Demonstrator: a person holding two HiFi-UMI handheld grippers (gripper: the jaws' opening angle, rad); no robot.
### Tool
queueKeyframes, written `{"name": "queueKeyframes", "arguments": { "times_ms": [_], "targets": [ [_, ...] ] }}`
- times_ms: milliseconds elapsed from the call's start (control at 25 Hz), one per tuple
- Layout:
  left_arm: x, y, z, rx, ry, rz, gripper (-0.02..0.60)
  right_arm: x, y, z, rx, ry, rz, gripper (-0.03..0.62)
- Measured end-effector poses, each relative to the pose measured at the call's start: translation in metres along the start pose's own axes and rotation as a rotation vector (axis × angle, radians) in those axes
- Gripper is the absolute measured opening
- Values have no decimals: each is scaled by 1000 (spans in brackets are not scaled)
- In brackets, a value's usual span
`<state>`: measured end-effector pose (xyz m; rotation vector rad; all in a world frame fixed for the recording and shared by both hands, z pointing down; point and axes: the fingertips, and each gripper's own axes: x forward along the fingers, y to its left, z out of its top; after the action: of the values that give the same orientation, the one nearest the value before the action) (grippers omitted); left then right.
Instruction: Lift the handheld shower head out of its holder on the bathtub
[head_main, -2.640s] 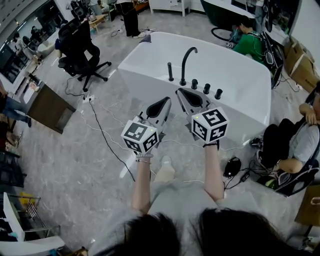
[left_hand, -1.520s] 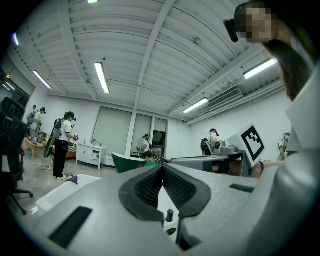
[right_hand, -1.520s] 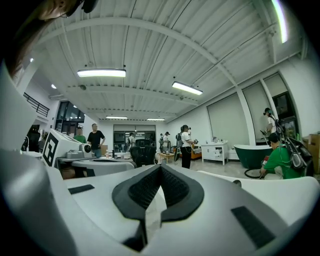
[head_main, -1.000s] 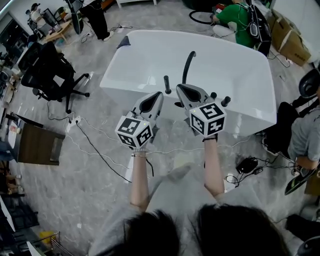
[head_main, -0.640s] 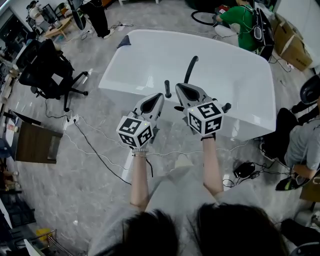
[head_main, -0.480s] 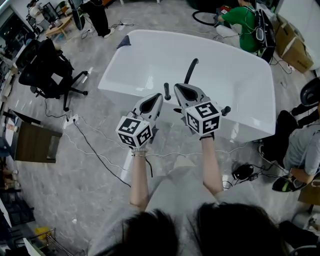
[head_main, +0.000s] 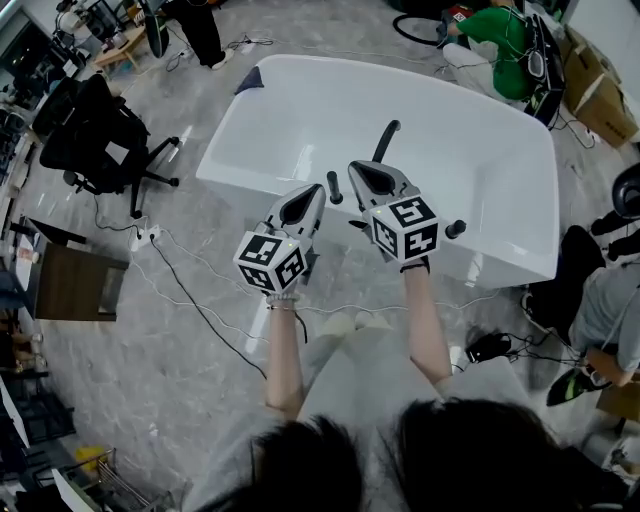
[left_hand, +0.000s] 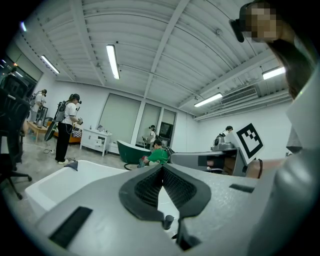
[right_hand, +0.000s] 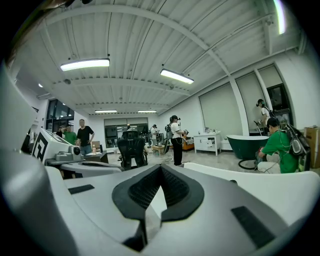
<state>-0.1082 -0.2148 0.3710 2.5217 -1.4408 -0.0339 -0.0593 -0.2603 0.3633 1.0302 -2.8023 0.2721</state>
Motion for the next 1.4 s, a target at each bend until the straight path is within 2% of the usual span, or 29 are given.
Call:
{"name": "queueKeyframes", "arguments": {
  "times_ms": [360, 600, 800, 1120, 1400],
  "targets": [
    [12, 31, -13, -25, 28, 9, 6, 24, -13, -6, 25, -1, -18, 0],
    [39, 69, -14, -21, 33, -55, 6, 60, -28, -3, 39, -20, -60, 0],
    [54, 93, -25, -46, 68, -98, 6, 85, -29, -20, 46, -5, -91, 0],
    [54, 98, -55, -54, 127, -135, 6, 95, -33, -53, 114, 1, -141, 0],
    [49, 99, -79, -57, 125, -143, 6, 96, -21, -84, 100, 27, -118, 0]
  ]
}}
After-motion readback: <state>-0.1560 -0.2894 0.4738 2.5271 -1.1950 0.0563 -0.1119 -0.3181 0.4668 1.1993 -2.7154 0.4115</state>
